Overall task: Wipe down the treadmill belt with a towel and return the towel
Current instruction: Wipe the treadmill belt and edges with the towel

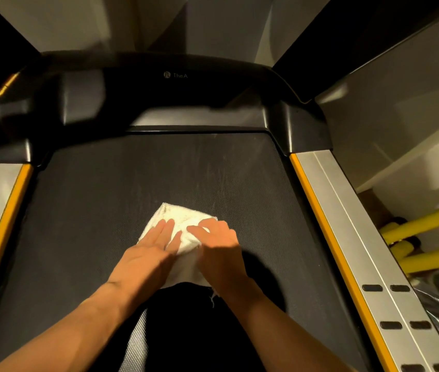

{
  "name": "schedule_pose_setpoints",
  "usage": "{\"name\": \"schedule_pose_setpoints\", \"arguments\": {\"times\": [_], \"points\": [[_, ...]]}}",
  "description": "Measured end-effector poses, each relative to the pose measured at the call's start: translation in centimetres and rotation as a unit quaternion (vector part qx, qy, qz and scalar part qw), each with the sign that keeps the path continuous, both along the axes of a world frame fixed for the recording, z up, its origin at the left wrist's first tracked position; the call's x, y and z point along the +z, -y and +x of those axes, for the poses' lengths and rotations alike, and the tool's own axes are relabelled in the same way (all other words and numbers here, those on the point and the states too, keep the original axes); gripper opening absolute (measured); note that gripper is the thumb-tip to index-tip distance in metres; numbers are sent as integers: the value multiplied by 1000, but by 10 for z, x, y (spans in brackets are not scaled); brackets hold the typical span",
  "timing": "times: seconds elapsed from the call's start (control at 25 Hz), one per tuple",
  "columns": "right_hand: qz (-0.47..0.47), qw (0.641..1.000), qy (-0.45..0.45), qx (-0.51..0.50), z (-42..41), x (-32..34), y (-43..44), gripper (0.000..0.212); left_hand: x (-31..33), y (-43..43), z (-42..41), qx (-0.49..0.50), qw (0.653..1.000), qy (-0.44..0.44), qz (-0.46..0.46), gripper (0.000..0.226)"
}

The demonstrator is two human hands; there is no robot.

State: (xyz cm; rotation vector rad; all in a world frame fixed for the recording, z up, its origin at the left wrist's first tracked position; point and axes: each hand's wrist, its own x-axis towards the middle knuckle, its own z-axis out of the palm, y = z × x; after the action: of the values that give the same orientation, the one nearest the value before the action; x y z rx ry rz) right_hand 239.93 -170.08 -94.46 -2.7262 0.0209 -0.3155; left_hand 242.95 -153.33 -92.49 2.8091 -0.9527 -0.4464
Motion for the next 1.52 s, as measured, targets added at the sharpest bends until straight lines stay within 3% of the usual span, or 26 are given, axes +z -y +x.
{"name": "schedule_pose_setpoints", "arguments": {"times": [0.08,0.2,0.36,0.52,0.72,0.8,0.88,0.96,1.08,1.2,1.32,1.4,1.52], "points": [[3,996,-93,-2,18,8,-5,45,8,9,6,11,999,-4,43,58],[28,988,-151,29,31,5,-6,50,15,15,10,45,997,-2,62,55],[3,1000,-3,25,-7,-10,20,39,16,19,-3,-17,998,-31,56,70],[2,994,-111,-22,18,-1,30,42,16,39,3,2,996,-43,80,65],[23,999,-25,-17,-4,-8,17,40,14,31,3,-44,993,13,108,62],[-31,1000,-3,-3,-18,-14,24,37,13,25,-6,-50,994,-9,97,62],[-61,996,-65,-15,-3,-5,27,39,12,30,-8,-38,993,9,111,61],[-12,990,-138,-34,26,5,25,45,14,39,-1,-8,991,28,131,59],[2,989,-145,-16,39,7,7,46,14,40,13,18,988,33,149,55],[35,997,-72,-3,7,-4,14,42,5,35,6,13,995,4,99,53],[-36,998,-38,-31,-7,-7,40,37,-8,53,-8,58,997,-55,5,51],[-62,993,-84,-57,8,-2,43,35,-16,66,-2,83,994,-74,-14,52],[-13,988,-134,-78,24,3,40,30,-28,67,21,57,995,-81,25,71]]}}
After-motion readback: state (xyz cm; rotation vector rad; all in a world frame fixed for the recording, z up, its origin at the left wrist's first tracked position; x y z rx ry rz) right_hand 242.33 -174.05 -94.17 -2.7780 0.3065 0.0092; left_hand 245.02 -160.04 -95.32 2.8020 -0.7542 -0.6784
